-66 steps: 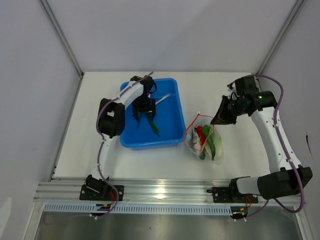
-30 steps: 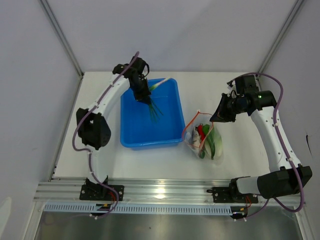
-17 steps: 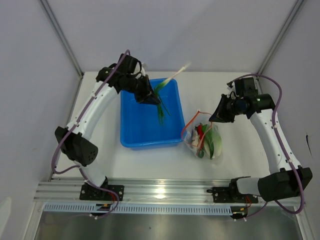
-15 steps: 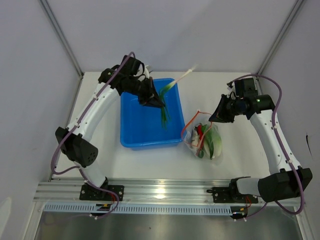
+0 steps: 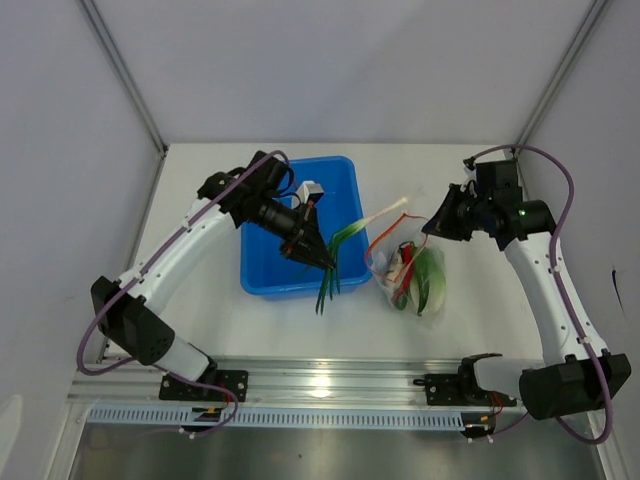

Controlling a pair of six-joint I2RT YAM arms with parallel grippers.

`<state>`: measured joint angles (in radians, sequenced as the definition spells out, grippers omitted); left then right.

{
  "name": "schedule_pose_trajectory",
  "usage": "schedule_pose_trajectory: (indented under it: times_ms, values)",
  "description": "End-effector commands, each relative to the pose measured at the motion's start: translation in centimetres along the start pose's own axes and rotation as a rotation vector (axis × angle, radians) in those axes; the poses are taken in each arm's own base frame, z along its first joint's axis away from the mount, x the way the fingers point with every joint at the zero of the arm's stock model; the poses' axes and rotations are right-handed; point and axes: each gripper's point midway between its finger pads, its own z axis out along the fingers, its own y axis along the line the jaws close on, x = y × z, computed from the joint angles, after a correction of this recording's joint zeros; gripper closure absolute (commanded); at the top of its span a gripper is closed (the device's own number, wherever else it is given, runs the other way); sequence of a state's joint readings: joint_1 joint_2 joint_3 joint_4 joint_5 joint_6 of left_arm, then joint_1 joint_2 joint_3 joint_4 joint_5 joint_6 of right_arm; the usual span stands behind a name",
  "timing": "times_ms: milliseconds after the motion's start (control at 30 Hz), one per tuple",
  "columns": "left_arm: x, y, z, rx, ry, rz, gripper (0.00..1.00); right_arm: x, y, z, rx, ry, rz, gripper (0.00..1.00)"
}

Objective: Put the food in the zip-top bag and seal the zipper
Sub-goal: Place the fake vegetable in the zipper food storage bag.

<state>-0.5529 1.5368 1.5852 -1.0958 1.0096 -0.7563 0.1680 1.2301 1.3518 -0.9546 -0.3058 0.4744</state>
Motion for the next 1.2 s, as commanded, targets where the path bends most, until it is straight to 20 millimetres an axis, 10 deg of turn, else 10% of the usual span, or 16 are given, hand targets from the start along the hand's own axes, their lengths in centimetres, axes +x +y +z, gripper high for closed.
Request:
schedule_pose_trajectory:
  times_ms: [0, 233, 500, 1167]
  values:
    - [3.8, -1.0, -0.5, 0.054, 0.093, -0.071, 0.95, -2.1, 0.8, -1.0, -0.023, -0.122, -0.038, 1.00]
    - [7.0, -1.2, 0.7, 0.076, 0.254, -0.164, 0.94, -1.9, 1.2, -2.1, -0.041, -0.178, -0.163, 1.00]
    - [5.9, -4.0, 0.7, 0.109, 0.313, -0.230, 0.96, -0.4, 3.1, -3.0, -0.115, -0.222, -0.306, 1.00]
    - [8.7, 1.6, 2.0, -0.018, 0.445, -0.517, 0.95, -0.1, 4.2, -4.2, -0.106, -0.293, -0.360, 1.00]
